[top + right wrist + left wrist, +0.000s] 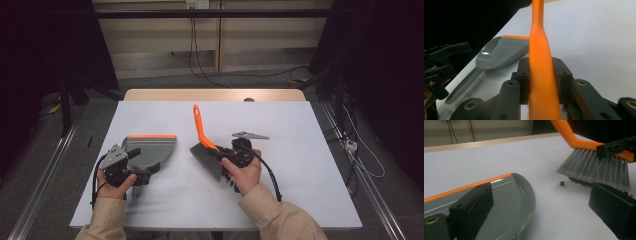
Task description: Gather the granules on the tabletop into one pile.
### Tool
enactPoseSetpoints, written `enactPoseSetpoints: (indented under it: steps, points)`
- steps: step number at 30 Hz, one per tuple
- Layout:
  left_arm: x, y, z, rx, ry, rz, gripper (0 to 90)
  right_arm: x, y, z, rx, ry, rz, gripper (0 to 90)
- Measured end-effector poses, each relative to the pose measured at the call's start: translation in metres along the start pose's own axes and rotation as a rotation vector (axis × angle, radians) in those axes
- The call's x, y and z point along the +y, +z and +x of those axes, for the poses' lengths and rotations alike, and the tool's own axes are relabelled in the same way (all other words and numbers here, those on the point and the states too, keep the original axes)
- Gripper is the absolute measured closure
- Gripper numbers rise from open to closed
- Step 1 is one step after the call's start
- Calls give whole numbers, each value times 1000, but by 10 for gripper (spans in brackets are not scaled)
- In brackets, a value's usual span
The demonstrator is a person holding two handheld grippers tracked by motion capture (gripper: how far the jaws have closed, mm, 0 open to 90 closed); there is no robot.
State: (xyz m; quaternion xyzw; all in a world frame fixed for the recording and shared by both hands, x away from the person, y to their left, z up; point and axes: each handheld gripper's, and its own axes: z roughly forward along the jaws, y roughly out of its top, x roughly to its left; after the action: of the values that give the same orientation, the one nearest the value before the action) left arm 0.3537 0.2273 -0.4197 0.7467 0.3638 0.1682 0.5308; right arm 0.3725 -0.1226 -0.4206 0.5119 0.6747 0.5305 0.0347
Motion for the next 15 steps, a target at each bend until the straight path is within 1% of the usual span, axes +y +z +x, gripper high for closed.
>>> enactPoseSetpoints:
  steps: [1,4,6,7,8,10,12,13,14,15]
  points:
    - [0,0,0,0,-1,0,55,0,0,0,0,0,0,714]
    - [0,-1,1,2,-7,-3,55,2,16,10,16,1,6,714]
    - [0,-1,1,2,-5,-3,55,1,27,17,4,-21,10,714]
    - [0,-1,1,4,-7,-3,55,1,31,17,4,-21,13,714]
    - [0,-1,1,3,-6,-2,55,0,35,17,-1,-12,17,714]
    - [0,0,1,0,-4,-1,55,-1,42,14,-14,10,28,714]
    - [0,0,1,0,-2,0,55,-3,47,9,-46,21,39,714]
    - [0,0,1,-1,-2,-1,55,-4,47,5,-74,19,51,713]
    - [0,0,1,1,-4,-1,55,-4,47,3,-85,17,54,712]
    - [0,-1,1,3,-5,-2,55,-4,45,1,-84,29,62,712]
